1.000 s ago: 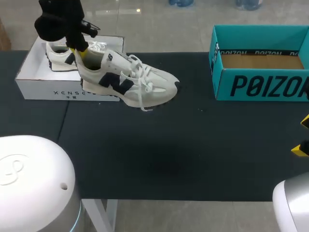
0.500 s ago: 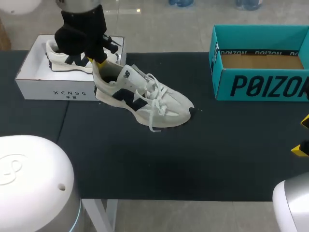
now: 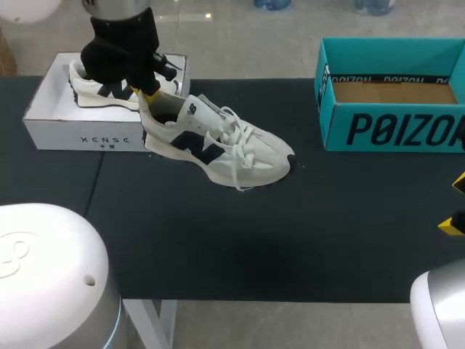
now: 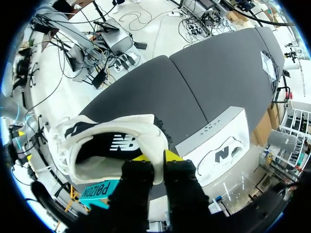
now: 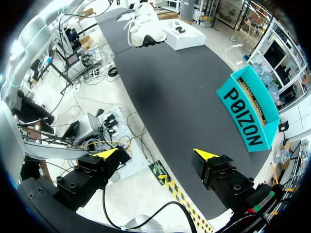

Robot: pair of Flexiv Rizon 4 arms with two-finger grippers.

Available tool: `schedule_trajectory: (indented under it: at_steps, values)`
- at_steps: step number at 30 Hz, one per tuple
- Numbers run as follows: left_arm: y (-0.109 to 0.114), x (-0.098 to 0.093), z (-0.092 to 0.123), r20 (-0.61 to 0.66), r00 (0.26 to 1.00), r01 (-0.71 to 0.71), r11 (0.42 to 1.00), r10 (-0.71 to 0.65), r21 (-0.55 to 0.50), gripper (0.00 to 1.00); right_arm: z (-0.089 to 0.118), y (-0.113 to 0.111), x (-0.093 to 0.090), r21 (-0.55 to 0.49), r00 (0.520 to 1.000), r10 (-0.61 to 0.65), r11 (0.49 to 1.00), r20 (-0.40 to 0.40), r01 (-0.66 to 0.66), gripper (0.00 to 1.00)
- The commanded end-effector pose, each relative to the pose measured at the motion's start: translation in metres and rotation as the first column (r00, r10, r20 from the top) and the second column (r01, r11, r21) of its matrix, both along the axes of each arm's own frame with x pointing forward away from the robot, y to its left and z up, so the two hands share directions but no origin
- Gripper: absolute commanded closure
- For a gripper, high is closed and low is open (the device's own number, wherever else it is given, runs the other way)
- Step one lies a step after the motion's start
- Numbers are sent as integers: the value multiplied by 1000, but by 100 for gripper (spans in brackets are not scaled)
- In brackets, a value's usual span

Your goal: Take the shoe out of the shoebox, open the shoe tongue, remove and reinsert the insole, then place the shoe into the shoebox

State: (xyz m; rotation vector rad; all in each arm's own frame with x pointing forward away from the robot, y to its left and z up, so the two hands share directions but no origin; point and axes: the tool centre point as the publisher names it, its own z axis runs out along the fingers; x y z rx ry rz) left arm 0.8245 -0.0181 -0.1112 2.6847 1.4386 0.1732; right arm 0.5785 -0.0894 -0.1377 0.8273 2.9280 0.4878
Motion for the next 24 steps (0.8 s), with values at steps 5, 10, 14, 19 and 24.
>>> schedule_trajectory:
  at_steps: [5,10,14,19,24]
  values:
    - [0,0,1,2,1000,1,1000,-1,0,100,3,1,3,-4,1000,1,1000,-9,-2,0]
    - [0,0,1,2,1000,1,1000,-1,0,100,3,1,3,-4,1000,1,1000,-9,-2,0]
    - [-6,-15,9,-21,994,-112,993,112,-32,100,3,1,3,-4,1000,1,1000,-9,-2,0]
    - [-15,-32,14,-51,976,-214,977,212,-22,100,3,1,3,-4,1000,1,1000,-9,-2,0]
    - [-26,-46,14,-42,943,-331,944,331,16,100,3,1,3,-4,1000,1,1000,-9,-2,0]
